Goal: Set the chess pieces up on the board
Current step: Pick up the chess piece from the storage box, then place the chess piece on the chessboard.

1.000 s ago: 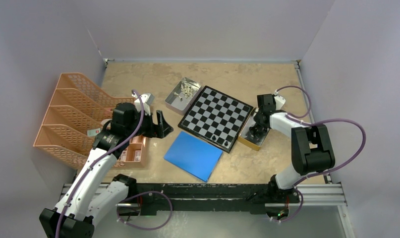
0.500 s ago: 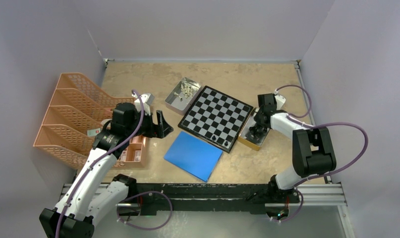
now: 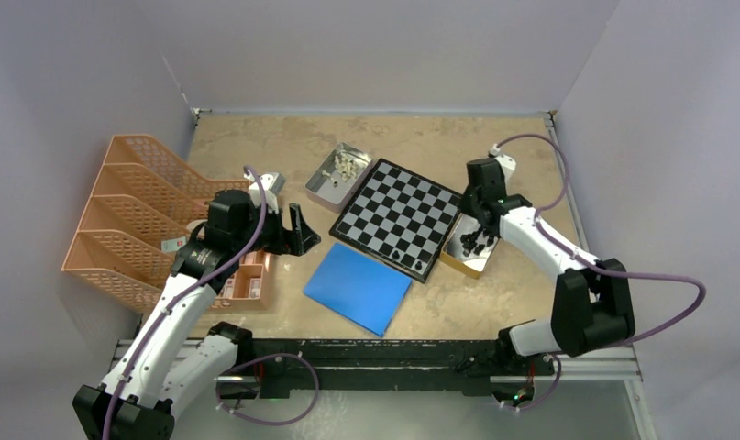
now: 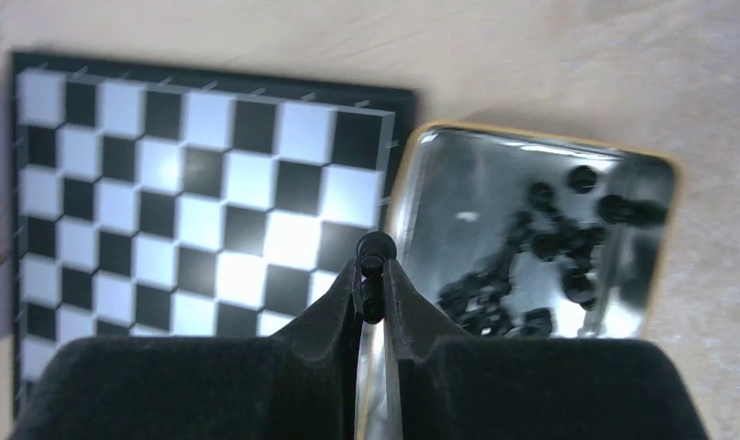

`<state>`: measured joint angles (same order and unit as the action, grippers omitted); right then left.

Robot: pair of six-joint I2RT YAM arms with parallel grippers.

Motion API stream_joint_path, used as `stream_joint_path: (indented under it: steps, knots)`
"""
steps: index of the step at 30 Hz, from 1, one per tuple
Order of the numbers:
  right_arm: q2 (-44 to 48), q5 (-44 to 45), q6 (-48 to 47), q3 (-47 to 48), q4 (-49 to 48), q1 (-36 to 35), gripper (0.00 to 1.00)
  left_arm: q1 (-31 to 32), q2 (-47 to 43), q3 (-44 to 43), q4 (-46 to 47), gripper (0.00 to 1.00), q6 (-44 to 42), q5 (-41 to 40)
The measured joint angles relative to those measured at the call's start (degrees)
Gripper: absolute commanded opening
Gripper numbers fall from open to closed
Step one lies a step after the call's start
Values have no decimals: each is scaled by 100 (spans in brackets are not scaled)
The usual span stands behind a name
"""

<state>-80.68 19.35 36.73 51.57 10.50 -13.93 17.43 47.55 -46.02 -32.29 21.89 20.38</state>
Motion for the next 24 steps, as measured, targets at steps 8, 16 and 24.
stream_joint_path:
  steps: [8, 16, 24]
  knots:
    - [175, -236, -221, 374, 315, -1132, 6, 0, 0, 0, 0, 81, 0, -2]
    - [155, -138, -258, 455, 551, -1572, 7, 0, 0, 0, -2, 81, 0, -2]
    - [-4, 385, 140, 472, 789, -1106, 8, 0, 0, 0, -2, 81, 2, -4]
